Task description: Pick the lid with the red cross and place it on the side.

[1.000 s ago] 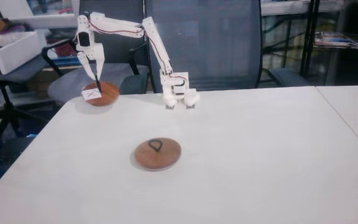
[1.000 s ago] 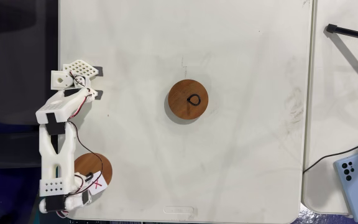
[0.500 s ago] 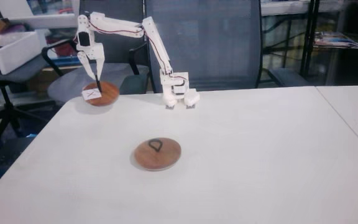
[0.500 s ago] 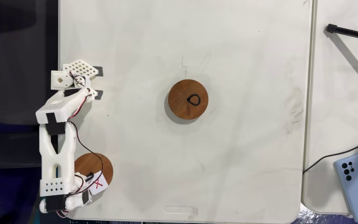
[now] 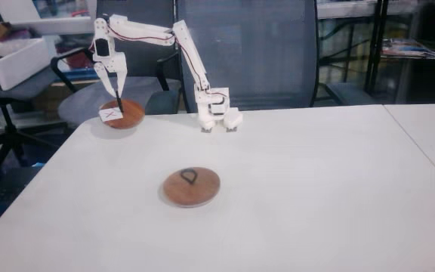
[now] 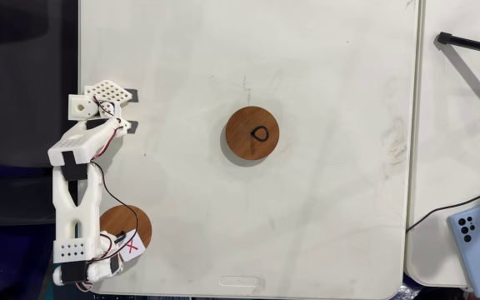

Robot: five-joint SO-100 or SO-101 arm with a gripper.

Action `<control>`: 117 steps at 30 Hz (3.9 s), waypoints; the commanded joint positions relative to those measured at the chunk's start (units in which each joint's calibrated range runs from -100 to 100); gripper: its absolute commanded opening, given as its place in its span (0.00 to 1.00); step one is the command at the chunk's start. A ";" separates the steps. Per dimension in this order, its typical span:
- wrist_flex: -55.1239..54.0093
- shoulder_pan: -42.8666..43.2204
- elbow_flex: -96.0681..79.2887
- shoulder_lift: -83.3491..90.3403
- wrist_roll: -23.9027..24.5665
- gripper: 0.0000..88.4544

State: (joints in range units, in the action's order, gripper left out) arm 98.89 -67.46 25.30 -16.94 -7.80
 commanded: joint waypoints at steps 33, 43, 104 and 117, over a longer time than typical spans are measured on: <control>0.43 51.86 -15.87 17.92 2.89 0.01; 0.43 59.89 -15.78 24.48 2.60 0.01; -0.17 125.00 -16.69 27.89 2.65 0.01; -3.51 124.93 -16.87 27.72 2.70 0.01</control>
State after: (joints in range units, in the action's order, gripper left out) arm 98.04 57.29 8.31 9.46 -4.95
